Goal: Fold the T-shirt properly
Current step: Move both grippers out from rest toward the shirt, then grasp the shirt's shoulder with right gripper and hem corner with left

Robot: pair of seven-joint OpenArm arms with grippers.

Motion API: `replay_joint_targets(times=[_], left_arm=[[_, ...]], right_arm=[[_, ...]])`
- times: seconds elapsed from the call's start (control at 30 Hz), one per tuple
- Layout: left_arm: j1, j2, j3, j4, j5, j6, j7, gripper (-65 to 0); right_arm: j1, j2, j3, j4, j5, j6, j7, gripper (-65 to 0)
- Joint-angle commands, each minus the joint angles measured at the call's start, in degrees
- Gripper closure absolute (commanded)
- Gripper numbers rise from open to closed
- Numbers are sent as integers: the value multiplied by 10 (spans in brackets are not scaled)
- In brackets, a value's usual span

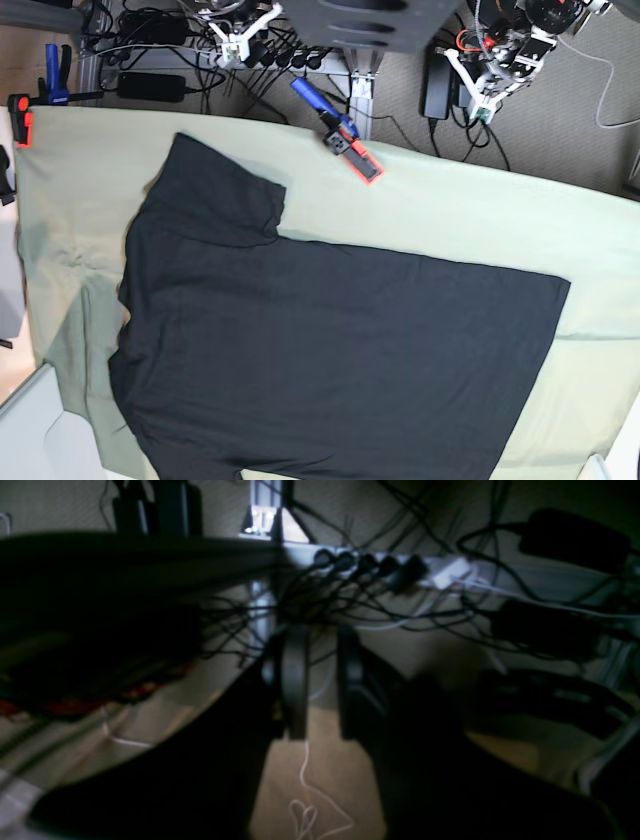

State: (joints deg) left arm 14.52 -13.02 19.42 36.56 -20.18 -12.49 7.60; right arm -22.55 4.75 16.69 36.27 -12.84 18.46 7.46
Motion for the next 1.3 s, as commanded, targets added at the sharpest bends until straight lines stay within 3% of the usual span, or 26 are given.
replay_joint_targets(times=[0.0, 0.17, 0.27, 0.57, 0.8, 0.97, 1.17, 1.2, 1.27], left_arm=[[16, -7, -18, 22, -9, -24, -2, -70], [66, -26, -107, 113, -66, -141, 52, -70], [91, -41, -144, 167, -112, -180, 80, -70], [207, -89, -211, 363, -137, -187, 93, -70], [310, -99, -305, 547, -177, -190, 135, -72], [335, -114, -361, 657, -195, -229, 194, -72], [342, -129, -406, 730, -199, -229, 221, -87], [342, -129, -411, 736, -199, -229, 223, -108], [342, -131, -416, 744, -200, -229, 229, -150]], right_arm=[[-19, 13, 0, 18, 18, 38, 3, -115], [-85, 47, 0, 103, 90, 39, -49, -115], [-119, 66, 0, 161, 124, 39, -84, -115], [-225, 113, 1, 340, 181, 40, -137, -115], [-322, 131, 1, 512, 213, 43, -148, -115], [-369, 137, 2, 659, 236, 43, -186, -115], [-370, 137, 35, 796, 296, 43, -213, -116], [-365, 136, 44, 811, 312, 43, -215, -123], [-349, 136, 61, 829, 345, 43, -219, -203]])
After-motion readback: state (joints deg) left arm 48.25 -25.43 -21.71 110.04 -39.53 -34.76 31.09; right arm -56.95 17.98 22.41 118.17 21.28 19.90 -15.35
